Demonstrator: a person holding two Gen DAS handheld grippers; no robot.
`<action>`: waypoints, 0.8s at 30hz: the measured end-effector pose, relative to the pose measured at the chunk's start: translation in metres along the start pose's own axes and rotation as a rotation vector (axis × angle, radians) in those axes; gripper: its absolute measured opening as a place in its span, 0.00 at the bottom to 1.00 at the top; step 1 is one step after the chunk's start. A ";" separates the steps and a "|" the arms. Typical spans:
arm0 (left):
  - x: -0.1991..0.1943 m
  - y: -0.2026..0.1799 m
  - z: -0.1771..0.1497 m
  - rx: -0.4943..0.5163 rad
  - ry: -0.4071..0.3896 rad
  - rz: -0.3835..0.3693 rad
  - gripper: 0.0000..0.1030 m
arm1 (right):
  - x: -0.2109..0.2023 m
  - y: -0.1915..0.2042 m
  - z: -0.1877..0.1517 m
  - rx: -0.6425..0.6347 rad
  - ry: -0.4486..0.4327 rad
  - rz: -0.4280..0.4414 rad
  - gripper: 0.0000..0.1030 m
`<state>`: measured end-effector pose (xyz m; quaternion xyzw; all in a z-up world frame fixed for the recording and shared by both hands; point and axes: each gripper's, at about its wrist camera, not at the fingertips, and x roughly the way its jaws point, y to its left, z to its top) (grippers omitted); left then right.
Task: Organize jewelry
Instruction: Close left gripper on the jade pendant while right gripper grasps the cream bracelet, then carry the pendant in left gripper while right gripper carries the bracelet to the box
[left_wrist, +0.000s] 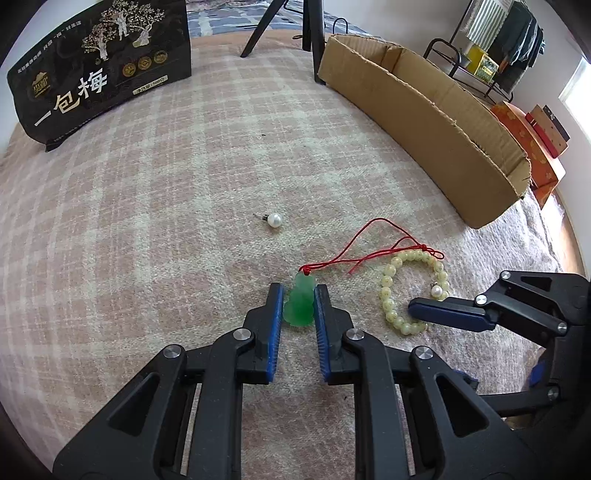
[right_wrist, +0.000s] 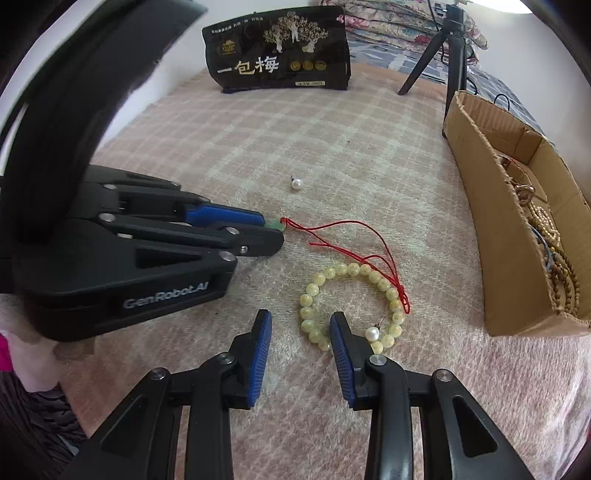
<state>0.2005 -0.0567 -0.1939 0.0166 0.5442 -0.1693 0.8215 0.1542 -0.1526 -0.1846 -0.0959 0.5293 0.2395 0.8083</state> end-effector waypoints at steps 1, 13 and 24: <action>-0.001 0.002 0.000 -0.006 -0.001 -0.001 0.15 | 0.001 0.001 0.000 -0.010 0.002 -0.005 0.33; -0.029 0.013 0.006 -0.069 -0.052 -0.016 0.15 | -0.010 0.009 0.001 -0.038 -0.012 -0.044 0.05; -0.078 0.014 0.024 -0.130 -0.170 -0.068 0.15 | -0.067 -0.002 0.014 0.029 -0.158 -0.043 0.05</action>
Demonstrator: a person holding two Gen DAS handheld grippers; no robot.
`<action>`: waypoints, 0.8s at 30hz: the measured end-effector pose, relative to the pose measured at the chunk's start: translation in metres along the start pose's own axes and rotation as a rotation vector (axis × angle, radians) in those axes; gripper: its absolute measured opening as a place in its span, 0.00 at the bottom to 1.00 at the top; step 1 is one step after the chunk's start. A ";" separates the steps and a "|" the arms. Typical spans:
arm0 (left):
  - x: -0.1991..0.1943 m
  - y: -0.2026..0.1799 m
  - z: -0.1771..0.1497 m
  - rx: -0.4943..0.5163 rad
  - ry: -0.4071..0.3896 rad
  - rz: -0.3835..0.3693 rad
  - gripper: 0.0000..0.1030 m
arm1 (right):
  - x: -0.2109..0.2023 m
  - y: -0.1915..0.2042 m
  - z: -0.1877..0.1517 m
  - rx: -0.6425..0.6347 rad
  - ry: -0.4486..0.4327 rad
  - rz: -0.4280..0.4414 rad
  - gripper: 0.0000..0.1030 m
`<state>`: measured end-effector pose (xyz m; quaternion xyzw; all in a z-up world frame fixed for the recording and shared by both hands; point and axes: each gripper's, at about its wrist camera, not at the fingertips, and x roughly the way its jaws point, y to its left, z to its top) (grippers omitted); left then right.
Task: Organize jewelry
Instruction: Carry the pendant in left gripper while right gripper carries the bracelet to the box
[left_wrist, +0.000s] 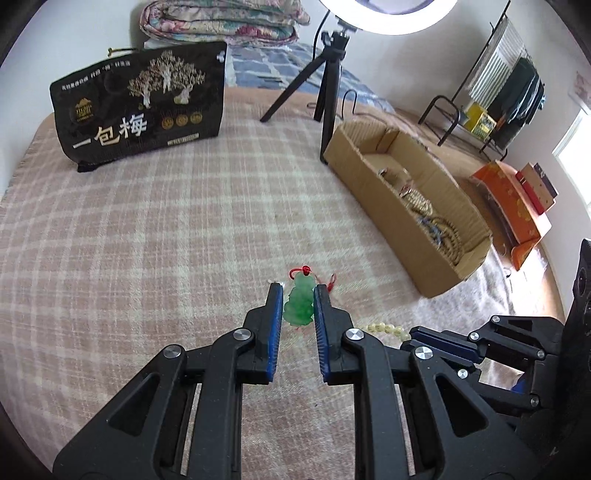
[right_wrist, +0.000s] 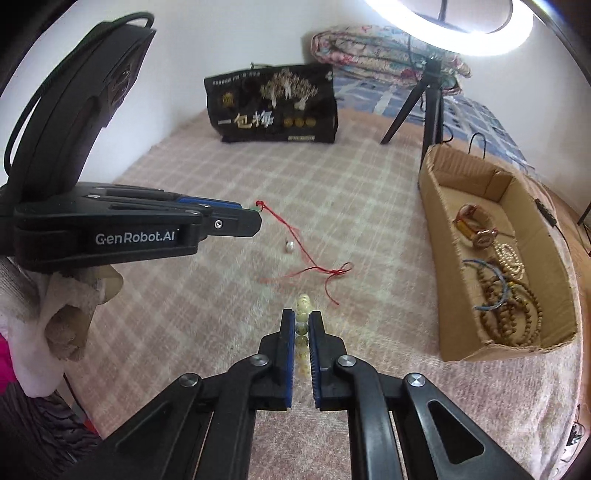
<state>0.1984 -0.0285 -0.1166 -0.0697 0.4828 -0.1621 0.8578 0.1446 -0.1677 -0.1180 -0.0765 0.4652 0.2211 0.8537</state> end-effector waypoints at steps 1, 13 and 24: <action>-0.003 0.000 0.002 -0.004 -0.009 -0.005 0.15 | -0.003 -0.001 0.002 0.003 -0.009 -0.001 0.05; -0.032 -0.008 0.025 -0.031 -0.094 -0.039 0.15 | -0.040 -0.022 0.014 0.064 -0.097 -0.015 0.05; -0.028 -0.033 0.048 -0.017 -0.129 -0.068 0.15 | -0.062 -0.066 0.014 0.141 -0.135 -0.076 0.05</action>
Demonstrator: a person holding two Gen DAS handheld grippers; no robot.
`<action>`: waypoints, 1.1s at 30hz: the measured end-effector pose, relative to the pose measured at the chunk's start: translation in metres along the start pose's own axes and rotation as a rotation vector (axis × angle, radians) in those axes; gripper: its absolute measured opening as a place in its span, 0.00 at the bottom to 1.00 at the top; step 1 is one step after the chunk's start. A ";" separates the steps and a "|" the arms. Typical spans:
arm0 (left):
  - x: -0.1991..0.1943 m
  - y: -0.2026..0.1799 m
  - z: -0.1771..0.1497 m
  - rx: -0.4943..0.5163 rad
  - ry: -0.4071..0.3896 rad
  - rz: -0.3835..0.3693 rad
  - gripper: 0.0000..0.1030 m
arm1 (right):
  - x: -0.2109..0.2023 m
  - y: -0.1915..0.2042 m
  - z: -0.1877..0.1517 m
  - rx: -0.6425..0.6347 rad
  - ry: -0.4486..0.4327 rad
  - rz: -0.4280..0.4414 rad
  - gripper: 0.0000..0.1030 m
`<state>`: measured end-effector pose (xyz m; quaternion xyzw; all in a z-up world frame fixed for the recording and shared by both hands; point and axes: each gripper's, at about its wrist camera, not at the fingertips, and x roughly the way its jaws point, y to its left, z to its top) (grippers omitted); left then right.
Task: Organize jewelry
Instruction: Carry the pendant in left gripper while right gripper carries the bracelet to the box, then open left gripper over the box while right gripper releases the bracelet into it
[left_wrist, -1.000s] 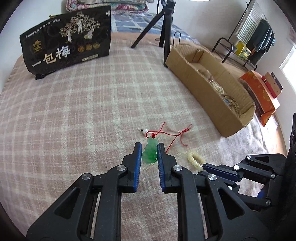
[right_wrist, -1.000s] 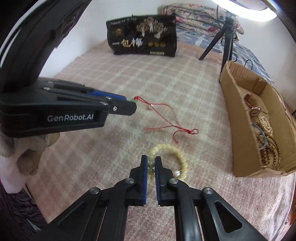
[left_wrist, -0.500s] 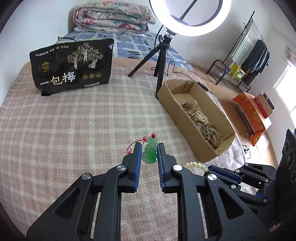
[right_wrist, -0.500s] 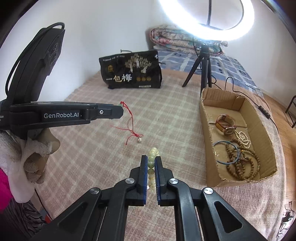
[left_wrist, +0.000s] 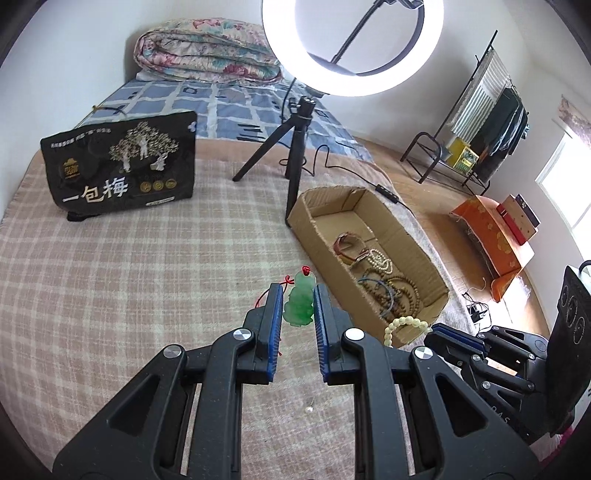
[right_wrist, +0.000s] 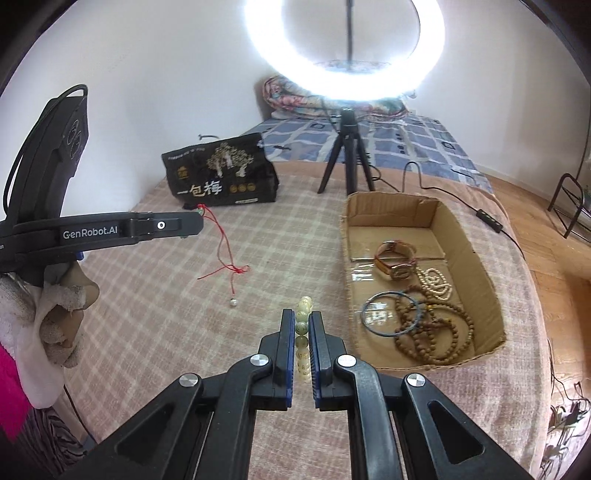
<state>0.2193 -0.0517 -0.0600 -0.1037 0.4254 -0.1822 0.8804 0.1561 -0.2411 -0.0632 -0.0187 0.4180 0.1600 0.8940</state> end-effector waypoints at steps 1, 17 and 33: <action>0.001 -0.003 0.002 0.004 -0.002 -0.002 0.15 | -0.001 -0.004 0.000 0.007 -0.002 -0.004 0.05; 0.036 -0.041 0.060 0.036 -0.046 -0.055 0.15 | -0.005 -0.058 0.010 0.107 -0.035 -0.054 0.05; 0.105 -0.079 0.087 0.106 0.003 -0.033 0.15 | 0.019 -0.096 0.012 0.179 0.000 -0.080 0.05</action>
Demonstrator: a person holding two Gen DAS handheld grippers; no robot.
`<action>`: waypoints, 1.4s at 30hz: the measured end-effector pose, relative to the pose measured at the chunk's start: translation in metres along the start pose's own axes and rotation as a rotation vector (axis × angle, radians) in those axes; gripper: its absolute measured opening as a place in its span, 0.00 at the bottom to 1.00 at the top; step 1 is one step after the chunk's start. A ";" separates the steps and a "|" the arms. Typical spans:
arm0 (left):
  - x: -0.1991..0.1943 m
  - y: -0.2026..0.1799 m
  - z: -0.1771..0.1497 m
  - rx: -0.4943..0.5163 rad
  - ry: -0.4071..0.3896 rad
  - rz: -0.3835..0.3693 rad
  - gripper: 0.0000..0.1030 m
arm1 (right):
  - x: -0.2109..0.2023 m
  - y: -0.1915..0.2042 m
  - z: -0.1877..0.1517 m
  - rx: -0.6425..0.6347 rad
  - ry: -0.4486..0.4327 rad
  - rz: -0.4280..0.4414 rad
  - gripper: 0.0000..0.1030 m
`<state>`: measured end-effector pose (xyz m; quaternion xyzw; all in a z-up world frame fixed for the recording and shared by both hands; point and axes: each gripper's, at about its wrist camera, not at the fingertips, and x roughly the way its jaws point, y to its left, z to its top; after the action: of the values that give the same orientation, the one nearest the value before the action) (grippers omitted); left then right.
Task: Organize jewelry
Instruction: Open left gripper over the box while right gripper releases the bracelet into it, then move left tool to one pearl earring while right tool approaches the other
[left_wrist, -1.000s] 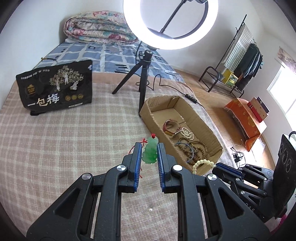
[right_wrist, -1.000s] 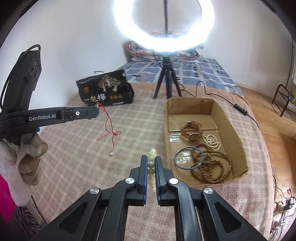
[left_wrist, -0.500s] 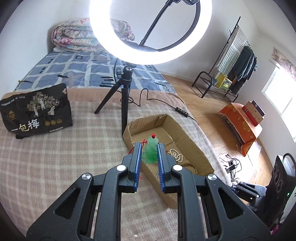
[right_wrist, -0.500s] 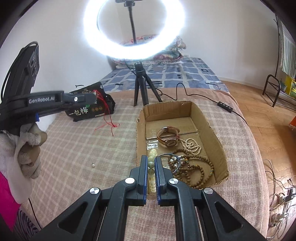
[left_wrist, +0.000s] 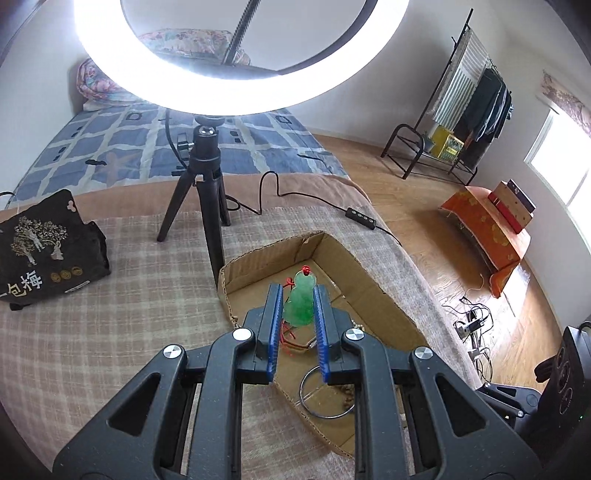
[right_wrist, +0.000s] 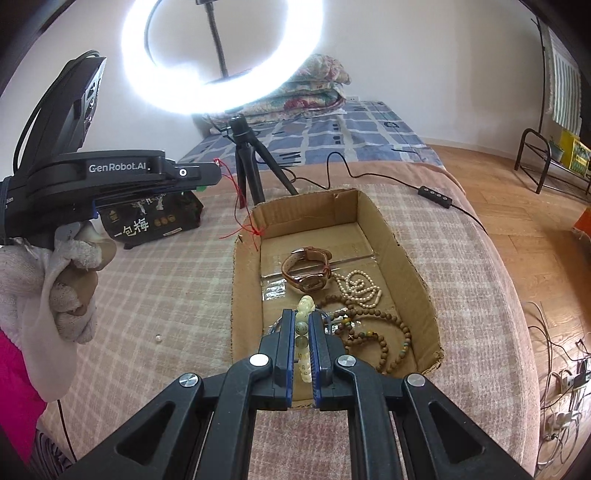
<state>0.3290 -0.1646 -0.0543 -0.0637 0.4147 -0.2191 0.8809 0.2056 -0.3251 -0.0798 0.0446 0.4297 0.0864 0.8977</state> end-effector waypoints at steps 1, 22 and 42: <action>0.002 -0.001 0.000 0.003 0.003 0.002 0.15 | 0.001 -0.002 0.000 0.003 0.002 -0.001 0.05; -0.010 0.000 -0.005 0.032 -0.001 0.065 0.22 | -0.006 0.007 -0.001 -0.036 -0.020 -0.067 0.65; -0.093 0.041 -0.053 0.079 -0.035 0.189 0.56 | -0.046 0.052 -0.018 -0.094 -0.112 -0.165 1.00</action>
<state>0.2504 -0.0831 -0.0350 0.0065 0.3945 -0.1500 0.9065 0.1578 -0.2827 -0.0479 -0.0283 0.3767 0.0295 0.9254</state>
